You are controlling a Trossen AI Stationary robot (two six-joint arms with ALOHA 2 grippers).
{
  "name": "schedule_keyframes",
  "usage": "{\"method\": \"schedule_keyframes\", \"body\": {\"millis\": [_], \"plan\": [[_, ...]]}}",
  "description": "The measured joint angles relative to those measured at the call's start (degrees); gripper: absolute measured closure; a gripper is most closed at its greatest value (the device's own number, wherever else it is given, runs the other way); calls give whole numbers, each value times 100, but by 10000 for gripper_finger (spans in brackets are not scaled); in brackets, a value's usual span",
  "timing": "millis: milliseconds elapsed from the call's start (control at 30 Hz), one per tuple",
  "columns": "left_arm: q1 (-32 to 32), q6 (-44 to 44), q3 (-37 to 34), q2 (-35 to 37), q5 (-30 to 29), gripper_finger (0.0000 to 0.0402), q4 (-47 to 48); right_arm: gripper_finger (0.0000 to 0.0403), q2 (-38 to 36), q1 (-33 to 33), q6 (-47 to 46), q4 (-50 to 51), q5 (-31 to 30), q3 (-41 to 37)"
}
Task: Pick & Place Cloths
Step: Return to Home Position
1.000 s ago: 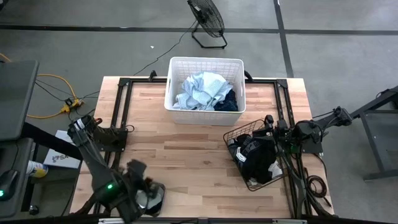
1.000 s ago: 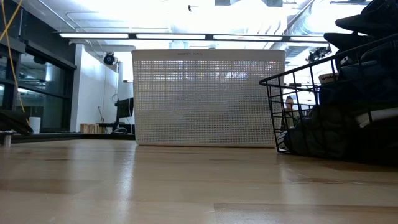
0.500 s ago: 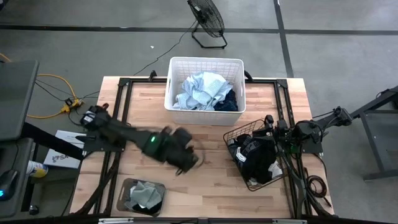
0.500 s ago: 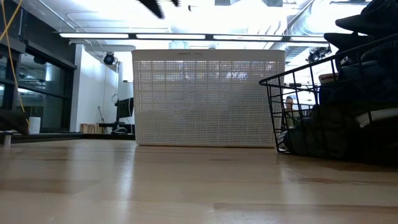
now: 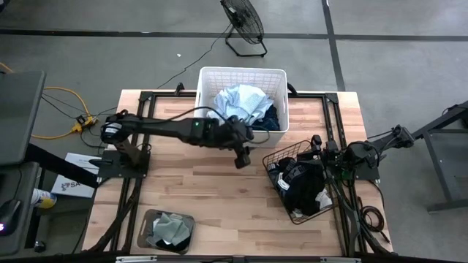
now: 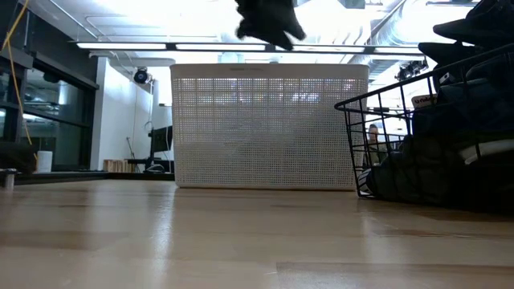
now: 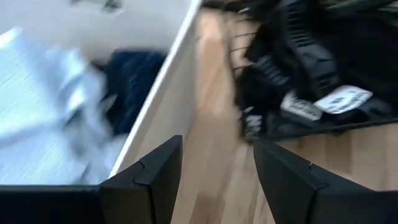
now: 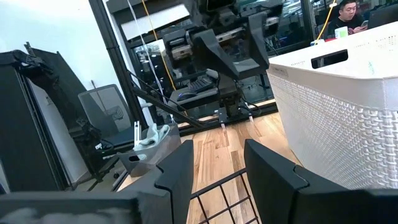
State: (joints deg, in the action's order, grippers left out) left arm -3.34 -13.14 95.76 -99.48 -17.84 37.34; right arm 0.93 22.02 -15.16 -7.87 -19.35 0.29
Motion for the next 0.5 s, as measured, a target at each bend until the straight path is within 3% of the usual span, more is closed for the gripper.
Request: {"method": "schedule_keyframes", "body": {"millis": [133, 233, 500], "plan": [[297, 1070, -574, 95, 1029, 208, -1324, 269, -1, 0, 0, -1, 0, 0], [434, 1544, -1182, 247, 1475, 208, -2433, 269, 0, 0, 0, -1, 0, -1], [484, 2291, -3302, 1145, 1598, 208, -5423, 269, 52, 0, 0, 83, 19, 1]]}}
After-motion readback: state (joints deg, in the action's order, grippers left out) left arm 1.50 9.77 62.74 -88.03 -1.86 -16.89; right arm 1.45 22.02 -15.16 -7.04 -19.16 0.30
